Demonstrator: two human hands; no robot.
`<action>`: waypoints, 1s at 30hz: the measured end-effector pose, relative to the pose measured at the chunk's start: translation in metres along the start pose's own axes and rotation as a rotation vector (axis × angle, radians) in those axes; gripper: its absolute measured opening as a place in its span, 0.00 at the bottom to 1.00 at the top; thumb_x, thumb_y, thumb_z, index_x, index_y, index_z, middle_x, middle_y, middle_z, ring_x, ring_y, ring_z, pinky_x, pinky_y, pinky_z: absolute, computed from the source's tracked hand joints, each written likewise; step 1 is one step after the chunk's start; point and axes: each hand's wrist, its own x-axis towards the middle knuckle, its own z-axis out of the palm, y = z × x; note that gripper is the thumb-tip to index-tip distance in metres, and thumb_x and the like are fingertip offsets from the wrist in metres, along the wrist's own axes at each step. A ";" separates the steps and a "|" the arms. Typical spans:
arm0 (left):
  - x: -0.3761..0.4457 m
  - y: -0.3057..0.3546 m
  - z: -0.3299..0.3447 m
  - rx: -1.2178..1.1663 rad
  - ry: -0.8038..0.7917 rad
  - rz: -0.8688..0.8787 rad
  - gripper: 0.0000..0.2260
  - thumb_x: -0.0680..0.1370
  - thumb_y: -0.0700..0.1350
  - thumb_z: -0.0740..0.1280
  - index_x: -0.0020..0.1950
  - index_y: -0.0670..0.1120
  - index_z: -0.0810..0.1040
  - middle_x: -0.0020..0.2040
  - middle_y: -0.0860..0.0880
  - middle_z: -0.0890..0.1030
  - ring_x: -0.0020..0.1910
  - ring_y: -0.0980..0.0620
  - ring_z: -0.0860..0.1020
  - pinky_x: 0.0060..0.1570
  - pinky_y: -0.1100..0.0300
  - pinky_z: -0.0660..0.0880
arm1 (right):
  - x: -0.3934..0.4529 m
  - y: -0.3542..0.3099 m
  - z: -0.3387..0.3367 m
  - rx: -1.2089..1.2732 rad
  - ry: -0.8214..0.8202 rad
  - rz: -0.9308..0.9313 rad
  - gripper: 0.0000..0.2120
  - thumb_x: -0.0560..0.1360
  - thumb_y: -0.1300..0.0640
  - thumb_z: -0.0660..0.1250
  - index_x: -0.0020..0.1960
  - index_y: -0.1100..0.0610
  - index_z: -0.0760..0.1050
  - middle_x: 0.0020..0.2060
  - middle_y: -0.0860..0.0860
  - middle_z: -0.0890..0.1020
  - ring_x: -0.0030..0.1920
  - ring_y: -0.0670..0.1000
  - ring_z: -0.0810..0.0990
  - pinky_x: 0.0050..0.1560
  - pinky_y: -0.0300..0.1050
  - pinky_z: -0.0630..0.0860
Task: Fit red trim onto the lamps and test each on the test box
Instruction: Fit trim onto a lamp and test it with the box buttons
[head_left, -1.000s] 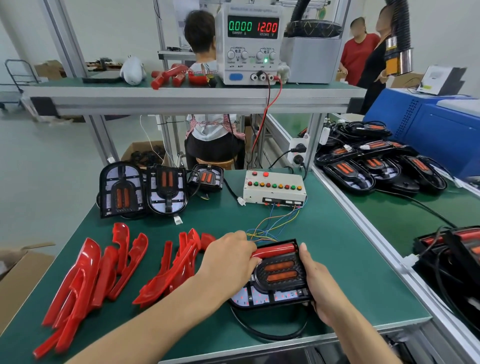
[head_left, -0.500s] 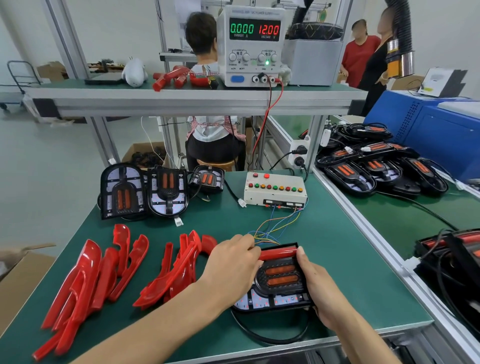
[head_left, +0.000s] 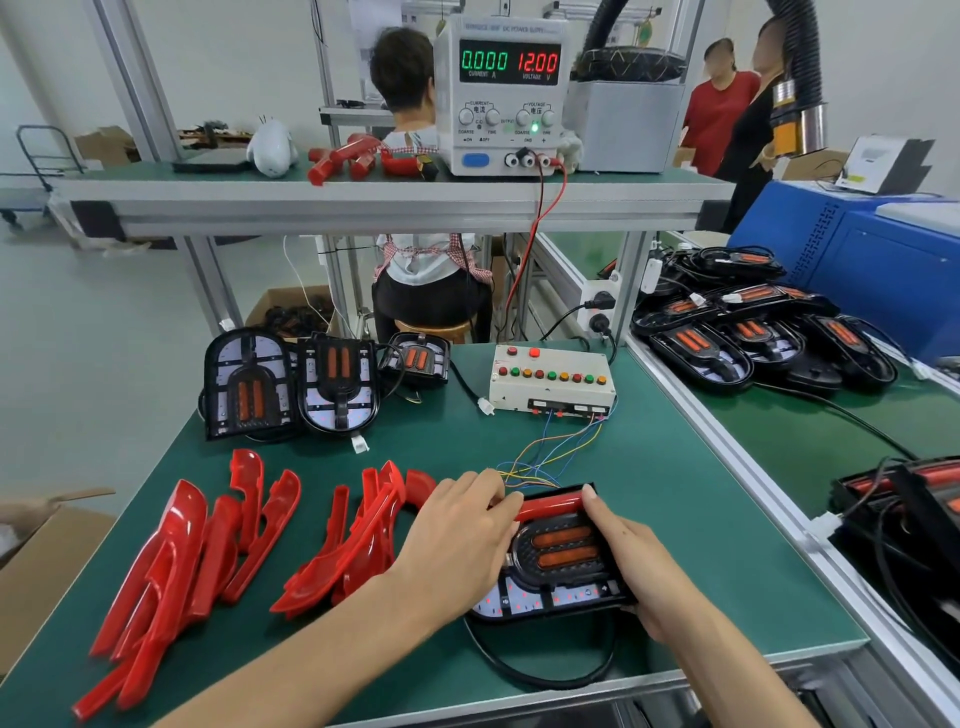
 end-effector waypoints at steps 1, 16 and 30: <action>-0.001 -0.001 0.002 -0.014 -0.002 -0.001 0.11 0.82 0.48 0.62 0.59 0.46 0.80 0.51 0.49 0.76 0.47 0.47 0.76 0.48 0.52 0.75 | 0.001 -0.003 0.001 -0.002 0.000 0.024 0.29 0.76 0.30 0.64 0.53 0.54 0.88 0.50 0.57 0.88 0.52 0.57 0.88 0.60 0.52 0.81; -0.012 -0.030 -0.002 -0.735 0.145 -0.567 0.08 0.82 0.43 0.67 0.57 0.53 0.83 0.51 0.59 0.84 0.52 0.64 0.80 0.54 0.70 0.72 | 0.003 -0.002 0.003 0.102 0.075 0.061 0.22 0.78 0.40 0.67 0.46 0.57 0.88 0.45 0.61 0.88 0.45 0.60 0.88 0.38 0.45 0.84; 0.006 -0.007 0.004 -1.293 -0.269 -0.993 0.19 0.80 0.66 0.62 0.52 0.56 0.86 0.51 0.54 0.87 0.57 0.51 0.83 0.68 0.45 0.73 | 0.002 0.004 0.000 0.257 0.156 -0.012 0.22 0.77 0.37 0.66 0.50 0.54 0.87 0.48 0.61 0.87 0.49 0.61 0.88 0.40 0.47 0.84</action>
